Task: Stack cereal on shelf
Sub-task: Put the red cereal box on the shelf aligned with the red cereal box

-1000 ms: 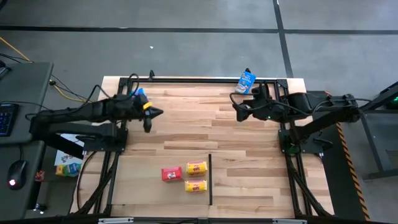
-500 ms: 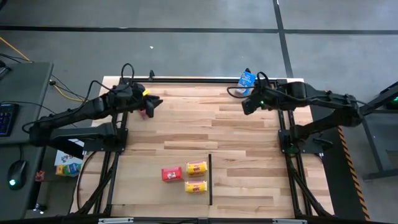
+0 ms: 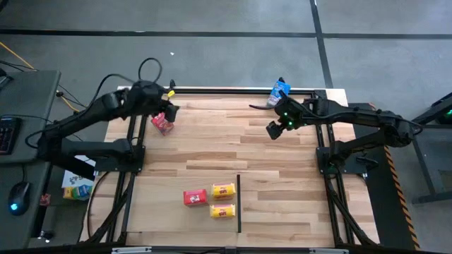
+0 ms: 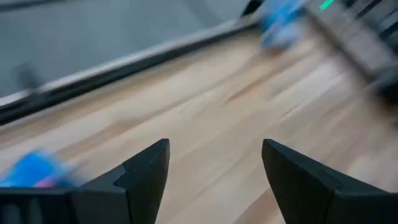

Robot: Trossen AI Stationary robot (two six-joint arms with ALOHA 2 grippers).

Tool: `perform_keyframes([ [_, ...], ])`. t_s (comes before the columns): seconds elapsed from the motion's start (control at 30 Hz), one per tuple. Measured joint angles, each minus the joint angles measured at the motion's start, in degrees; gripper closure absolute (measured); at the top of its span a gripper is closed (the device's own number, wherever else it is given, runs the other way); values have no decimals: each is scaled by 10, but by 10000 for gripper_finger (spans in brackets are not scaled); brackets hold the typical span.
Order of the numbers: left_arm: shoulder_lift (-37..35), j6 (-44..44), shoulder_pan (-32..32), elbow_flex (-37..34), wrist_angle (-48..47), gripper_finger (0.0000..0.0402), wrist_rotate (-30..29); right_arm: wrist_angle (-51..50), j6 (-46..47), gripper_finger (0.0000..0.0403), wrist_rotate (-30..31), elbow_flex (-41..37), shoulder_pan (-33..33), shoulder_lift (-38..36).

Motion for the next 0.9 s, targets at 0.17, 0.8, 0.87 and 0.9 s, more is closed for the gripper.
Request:
perform_keyframes([
  [0.17, 72, 49, 56, 49, -170, 153, -9, 20, 3, 116, -6, -6, 0, -1],
  [0.8, 101, 210, 170, 11, -214, 146, 84, 81, 70, 116, 10, -4, 0, -4],
  [0.87, 101, 210, 170, -6, -208, 146, 78, 89, 77, 116, 10, -4, 0, -4],
  [0.9, 101, 210, 170, -15, -205, 146, 78, 90, 81, 116, 10, -4, 0, -4],
])
